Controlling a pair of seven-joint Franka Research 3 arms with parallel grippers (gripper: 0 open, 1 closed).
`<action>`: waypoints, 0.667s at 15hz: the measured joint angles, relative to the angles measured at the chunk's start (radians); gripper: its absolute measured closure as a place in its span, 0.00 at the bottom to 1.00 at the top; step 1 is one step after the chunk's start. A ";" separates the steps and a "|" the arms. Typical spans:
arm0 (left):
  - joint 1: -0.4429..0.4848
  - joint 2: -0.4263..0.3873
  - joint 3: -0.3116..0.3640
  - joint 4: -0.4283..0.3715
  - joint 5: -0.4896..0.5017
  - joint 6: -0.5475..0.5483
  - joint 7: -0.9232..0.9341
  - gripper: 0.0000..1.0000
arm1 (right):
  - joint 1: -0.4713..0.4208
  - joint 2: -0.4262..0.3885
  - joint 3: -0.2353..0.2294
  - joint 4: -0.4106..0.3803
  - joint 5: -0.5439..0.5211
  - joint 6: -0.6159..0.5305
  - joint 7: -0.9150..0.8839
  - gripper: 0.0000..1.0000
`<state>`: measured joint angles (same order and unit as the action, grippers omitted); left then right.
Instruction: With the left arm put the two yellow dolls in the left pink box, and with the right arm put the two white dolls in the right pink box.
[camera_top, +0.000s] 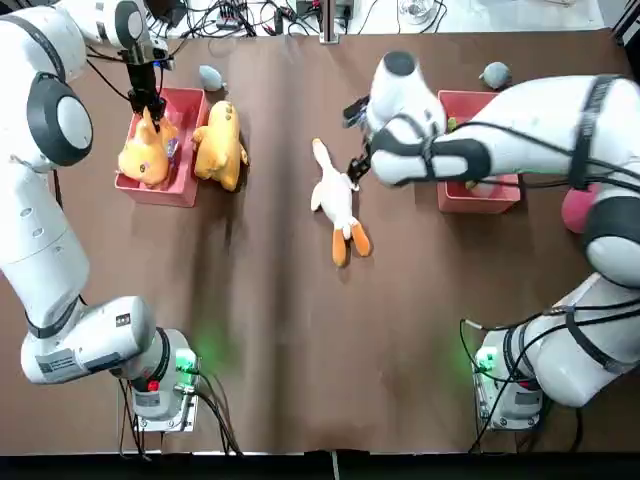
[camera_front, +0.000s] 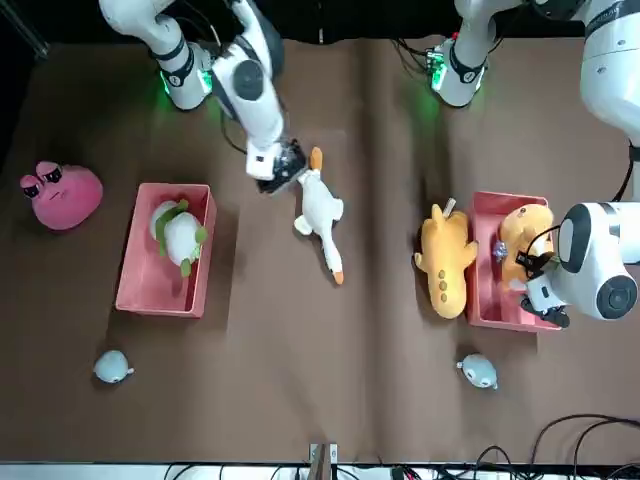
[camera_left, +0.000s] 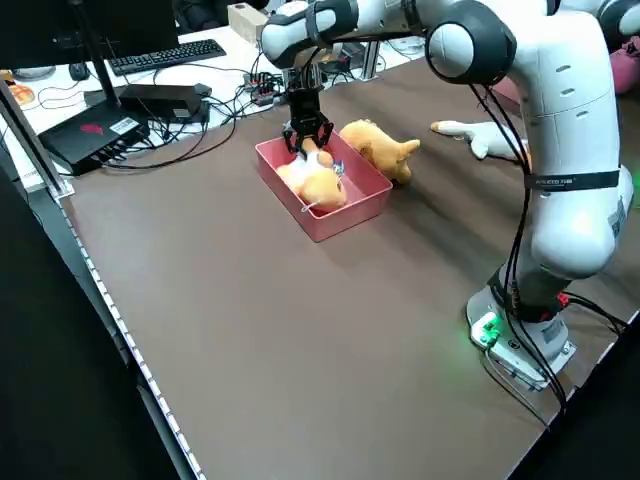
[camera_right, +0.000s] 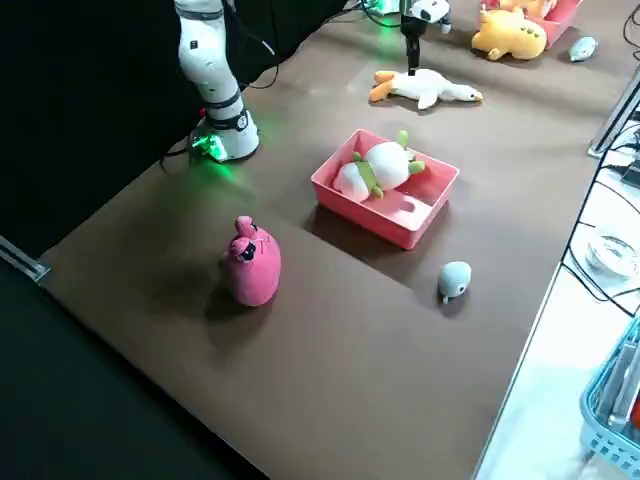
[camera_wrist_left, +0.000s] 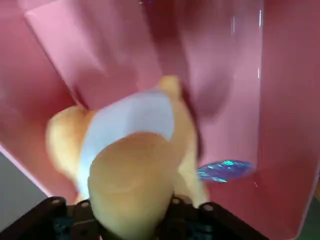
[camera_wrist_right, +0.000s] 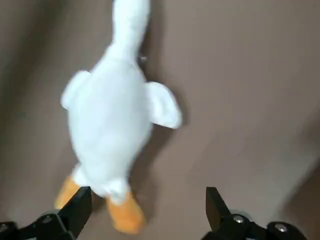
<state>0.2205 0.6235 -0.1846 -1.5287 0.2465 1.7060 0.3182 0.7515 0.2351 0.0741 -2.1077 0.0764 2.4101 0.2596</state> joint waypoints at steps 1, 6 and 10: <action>0.000 0.000 0.000 0.001 0.000 0.001 0.000 0.62 | 0.028 0.047 0.000 0.032 0.000 0.019 0.050 0.00; 0.001 -0.018 -0.008 0.019 -0.002 0.003 0.000 0.13 | 0.134 0.259 -0.007 0.201 -0.016 0.066 0.206 0.00; 0.001 -0.101 -0.030 0.030 -0.004 0.001 -0.019 0.01 | 0.138 0.296 -0.038 0.217 -0.055 0.081 0.219 0.00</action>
<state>0.2213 0.5226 -0.2142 -1.4986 0.2421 1.7067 0.2991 0.8895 0.5307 0.0357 -1.8912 0.0214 2.4907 0.4782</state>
